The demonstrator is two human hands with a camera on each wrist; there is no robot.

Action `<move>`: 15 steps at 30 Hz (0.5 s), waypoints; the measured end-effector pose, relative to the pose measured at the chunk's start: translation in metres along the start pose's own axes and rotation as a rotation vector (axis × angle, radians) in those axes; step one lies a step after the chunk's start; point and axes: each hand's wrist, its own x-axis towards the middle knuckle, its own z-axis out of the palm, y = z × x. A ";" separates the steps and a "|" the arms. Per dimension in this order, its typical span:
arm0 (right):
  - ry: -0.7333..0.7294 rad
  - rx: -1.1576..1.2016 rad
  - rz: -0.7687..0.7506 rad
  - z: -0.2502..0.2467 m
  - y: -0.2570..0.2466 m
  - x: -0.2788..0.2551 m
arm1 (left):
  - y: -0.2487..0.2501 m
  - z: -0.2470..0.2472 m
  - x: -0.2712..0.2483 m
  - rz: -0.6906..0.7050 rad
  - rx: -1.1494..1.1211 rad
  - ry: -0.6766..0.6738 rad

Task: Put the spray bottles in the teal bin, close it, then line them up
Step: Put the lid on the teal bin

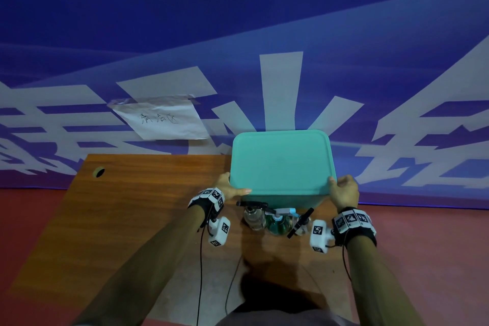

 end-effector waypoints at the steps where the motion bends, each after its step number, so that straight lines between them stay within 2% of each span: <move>1: -0.021 -0.021 -0.003 0.000 0.000 0.002 | 0.000 0.000 0.000 0.000 0.001 -0.004; 7: -0.111 -0.081 -0.065 -0.001 -0.004 0.008 | -0.001 0.001 0.001 0.006 0.039 0.005; 11: -0.185 -0.244 -0.127 -0.005 -0.022 0.022 | 0.006 0.000 0.000 -0.001 0.085 -0.007; 15: -0.298 -0.486 -0.144 -0.014 -0.047 0.046 | 0.021 -0.011 0.009 -0.016 0.219 -0.092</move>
